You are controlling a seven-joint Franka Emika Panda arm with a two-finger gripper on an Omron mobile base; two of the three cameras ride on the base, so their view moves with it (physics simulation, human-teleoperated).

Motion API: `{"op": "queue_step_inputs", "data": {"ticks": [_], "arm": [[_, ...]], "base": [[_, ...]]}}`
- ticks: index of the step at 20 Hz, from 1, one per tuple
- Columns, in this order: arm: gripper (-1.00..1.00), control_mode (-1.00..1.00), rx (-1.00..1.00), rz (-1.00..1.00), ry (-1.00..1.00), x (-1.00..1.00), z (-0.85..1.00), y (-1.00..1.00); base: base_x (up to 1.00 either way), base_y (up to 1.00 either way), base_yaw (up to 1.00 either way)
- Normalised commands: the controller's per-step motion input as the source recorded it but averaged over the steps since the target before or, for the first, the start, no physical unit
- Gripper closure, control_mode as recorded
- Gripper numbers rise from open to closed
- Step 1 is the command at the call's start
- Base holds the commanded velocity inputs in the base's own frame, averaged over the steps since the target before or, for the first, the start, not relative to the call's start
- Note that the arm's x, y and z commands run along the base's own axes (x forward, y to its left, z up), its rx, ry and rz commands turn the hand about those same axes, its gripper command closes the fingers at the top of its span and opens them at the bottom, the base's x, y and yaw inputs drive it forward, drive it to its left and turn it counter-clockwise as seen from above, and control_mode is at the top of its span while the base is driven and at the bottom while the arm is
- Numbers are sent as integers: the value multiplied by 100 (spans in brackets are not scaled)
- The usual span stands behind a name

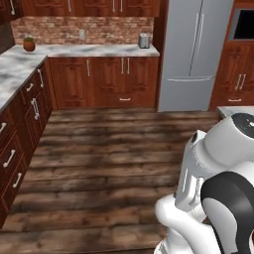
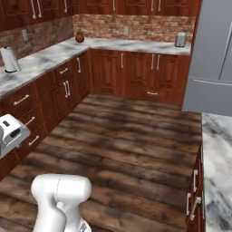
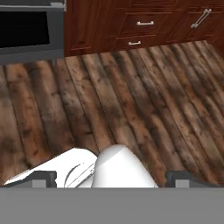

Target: Pick the tangerines from the cabinet and place them in one bowl. Pick the lime from the sink and place it in the other bowl.

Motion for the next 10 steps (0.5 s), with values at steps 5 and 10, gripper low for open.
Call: {"op": "queue_step_inputs", "data": {"ticks": [5,10], "arm": [[-100,100,0,0,0,0,0,0],[-100,100,0,0,0,0,0,0]], "base": [[100,30,0],[100,32,0]]}}
